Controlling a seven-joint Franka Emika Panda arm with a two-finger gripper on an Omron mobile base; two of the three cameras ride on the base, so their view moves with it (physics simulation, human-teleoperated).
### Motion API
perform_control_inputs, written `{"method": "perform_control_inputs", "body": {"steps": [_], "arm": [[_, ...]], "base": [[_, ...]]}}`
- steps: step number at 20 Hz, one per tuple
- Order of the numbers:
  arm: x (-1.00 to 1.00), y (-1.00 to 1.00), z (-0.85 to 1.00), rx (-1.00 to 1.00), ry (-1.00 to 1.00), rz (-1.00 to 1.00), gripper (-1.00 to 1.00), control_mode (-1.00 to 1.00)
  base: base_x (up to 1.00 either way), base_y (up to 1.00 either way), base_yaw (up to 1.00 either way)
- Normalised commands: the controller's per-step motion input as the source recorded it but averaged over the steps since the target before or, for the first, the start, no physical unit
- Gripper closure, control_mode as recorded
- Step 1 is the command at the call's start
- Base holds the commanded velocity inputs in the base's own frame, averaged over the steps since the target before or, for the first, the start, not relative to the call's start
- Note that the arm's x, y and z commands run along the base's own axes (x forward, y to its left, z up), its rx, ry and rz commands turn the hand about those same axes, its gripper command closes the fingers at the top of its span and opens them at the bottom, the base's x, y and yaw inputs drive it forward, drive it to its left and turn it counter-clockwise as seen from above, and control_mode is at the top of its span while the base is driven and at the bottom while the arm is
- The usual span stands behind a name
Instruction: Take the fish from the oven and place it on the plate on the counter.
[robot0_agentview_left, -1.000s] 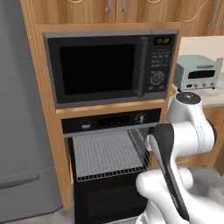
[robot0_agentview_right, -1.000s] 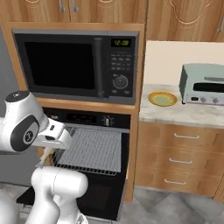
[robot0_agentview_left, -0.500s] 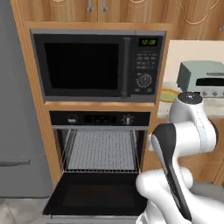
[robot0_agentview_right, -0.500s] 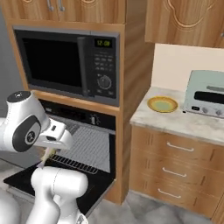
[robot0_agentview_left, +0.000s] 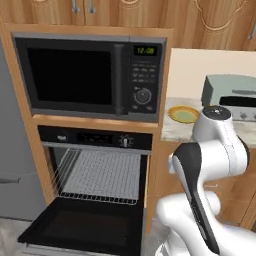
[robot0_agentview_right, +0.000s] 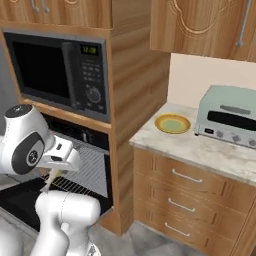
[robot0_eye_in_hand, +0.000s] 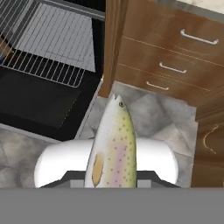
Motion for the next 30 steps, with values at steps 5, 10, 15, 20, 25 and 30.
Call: {"method": "perform_control_inputs", "body": {"steps": [5,10,15,20,25,30], "arm": [[0.00,0.00,0.00,0.00,0.00,0.00,1.00,1.00],[0.00,0.00,0.00,0.00,0.00,0.00,1.00,1.00],[0.00,0.00,0.00,0.00,0.00,0.00,1.00,1.00],[0.00,0.00,0.00,0.00,0.00,0.00,1.00,1.00],[0.00,0.00,0.00,0.00,0.00,0.00,1.00,1.00],[0.00,0.00,0.00,0.00,0.00,0.00,1.00,1.00]], "base": [[1.00,-0.47,-0.31],[0.56,-0.90,-0.08],[0.76,-0.81,0.03],[1.00,-0.08,0.02],[0.45,0.00,0.00],[0.00,0.00,0.00]]}}
